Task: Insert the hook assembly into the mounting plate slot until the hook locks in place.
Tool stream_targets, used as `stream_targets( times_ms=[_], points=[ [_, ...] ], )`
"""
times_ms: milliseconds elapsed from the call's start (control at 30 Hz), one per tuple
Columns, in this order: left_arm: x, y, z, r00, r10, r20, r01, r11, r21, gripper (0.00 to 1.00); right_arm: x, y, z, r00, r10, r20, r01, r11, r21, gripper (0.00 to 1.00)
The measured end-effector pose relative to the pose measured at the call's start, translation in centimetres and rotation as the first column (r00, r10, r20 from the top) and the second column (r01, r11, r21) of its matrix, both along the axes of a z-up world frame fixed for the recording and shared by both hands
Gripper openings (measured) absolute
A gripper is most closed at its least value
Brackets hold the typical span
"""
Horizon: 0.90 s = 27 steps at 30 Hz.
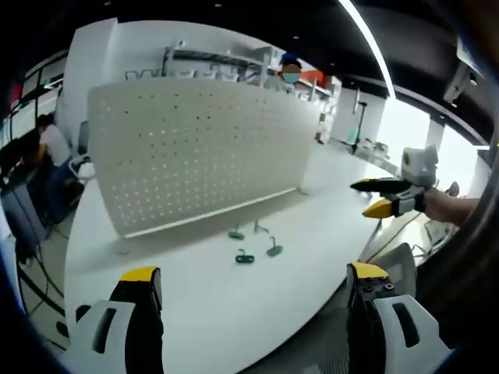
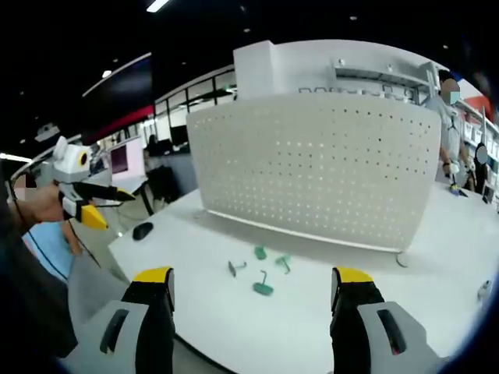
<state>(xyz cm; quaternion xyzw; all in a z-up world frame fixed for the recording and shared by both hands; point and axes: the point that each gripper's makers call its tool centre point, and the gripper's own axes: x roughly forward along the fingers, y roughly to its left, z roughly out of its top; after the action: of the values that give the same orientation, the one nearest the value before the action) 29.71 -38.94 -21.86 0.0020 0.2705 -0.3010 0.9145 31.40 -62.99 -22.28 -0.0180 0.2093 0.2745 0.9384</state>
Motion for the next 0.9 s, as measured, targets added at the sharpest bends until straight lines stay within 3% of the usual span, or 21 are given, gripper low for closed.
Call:
stream_targets(
  times_ms=[567,900],
  points=[
    [-0.16,0.21,-0.29,1.000,0.009,-0.006,-0.009,1.000,-0.004,1.00,0.14,-0.05,0.09,1.000,0.003,0.000,-0.003,1.000,-0.006,0.83],
    [-0.23,0.97,-0.63,1.000,0.022,-0.015,-0.022,0.999,0.026,1.00,-0.01,0.14,-0.13,1.000,0.007,-0.005,-0.008,1.000,-0.010,0.83]
  ],
)
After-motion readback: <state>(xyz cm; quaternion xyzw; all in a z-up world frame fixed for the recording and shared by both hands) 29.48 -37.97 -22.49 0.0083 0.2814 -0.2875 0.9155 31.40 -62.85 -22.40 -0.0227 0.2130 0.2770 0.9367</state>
